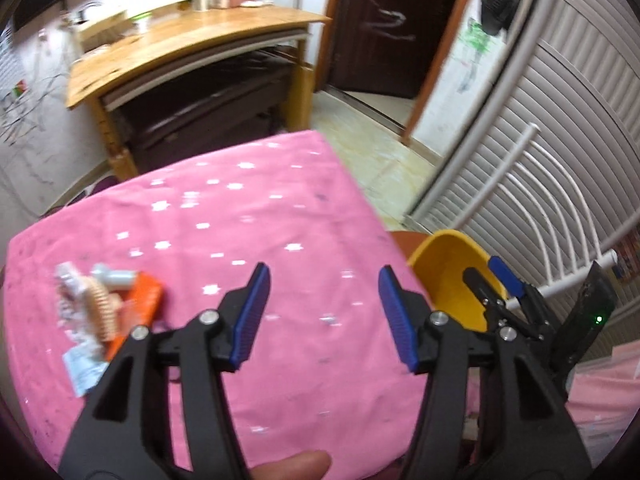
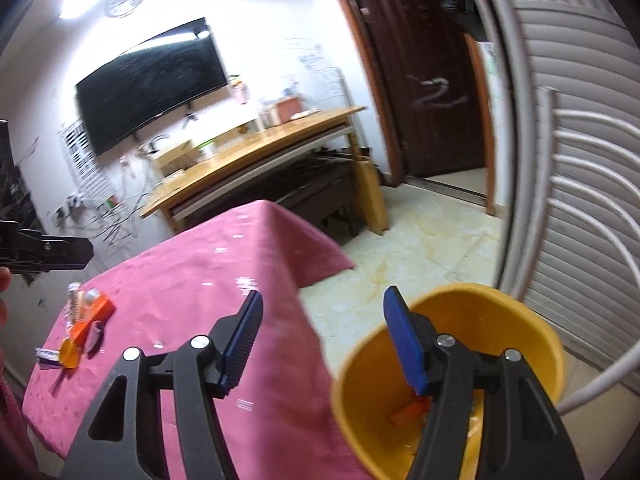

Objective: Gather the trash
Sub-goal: 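Move both open tools back over the trash on the table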

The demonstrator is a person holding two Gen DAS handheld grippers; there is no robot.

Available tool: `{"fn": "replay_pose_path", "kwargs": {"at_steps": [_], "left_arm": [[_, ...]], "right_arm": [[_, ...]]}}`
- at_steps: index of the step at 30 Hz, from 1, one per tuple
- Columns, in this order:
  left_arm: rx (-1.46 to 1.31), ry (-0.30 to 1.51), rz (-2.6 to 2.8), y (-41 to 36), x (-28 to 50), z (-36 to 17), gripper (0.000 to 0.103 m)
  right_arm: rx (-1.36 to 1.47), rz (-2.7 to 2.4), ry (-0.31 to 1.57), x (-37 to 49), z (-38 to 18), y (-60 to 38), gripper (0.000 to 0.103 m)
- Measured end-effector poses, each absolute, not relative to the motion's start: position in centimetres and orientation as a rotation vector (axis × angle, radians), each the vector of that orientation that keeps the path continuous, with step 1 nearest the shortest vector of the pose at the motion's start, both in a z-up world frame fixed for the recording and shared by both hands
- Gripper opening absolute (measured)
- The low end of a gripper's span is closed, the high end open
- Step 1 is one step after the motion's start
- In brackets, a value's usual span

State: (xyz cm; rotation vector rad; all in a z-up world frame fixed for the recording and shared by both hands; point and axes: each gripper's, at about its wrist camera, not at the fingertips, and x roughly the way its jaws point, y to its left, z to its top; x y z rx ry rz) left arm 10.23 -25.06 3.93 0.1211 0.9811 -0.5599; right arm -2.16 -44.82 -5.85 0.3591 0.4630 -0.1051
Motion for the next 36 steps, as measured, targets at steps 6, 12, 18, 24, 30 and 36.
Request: {"fn": "replay_pose_path", "kwargs": {"at_steps": [6,12,18,24,30,36], "left_arm": [[0.087,0.959,-0.463,-18.5,11.9,4.1,0.059],[0.027,0.972,-0.384,-12.6,14.1,3.8,0.059],[-0.003,0.985,-0.348,-9.2,15.4,3.1,0.059],[-0.037,1.018,-0.362,-6.9,16.9,1.4,0.067],[-0.054,1.035,-0.412,-6.3,17.8,-0.1,0.067],[-0.111,1.055,-0.433,-5.0,18.8,-1.7,0.067]], "right_arm": [[0.291,0.004,0.482,0.6,-4.2,-39.7,0.064],[0.231,0.051,0.494,1.8,-3.1,-36.0,0.066],[0.216,0.1,0.512,2.5,-2.3,-33.4,0.071],[0.218,0.216,0.526,3.2,-1.1,-30.3,0.076],[0.174,0.281,0.529,3.6,0.0,-26.8,0.078],[0.133,0.318,0.558,4.6,0.0,-23.9,0.079]]}}
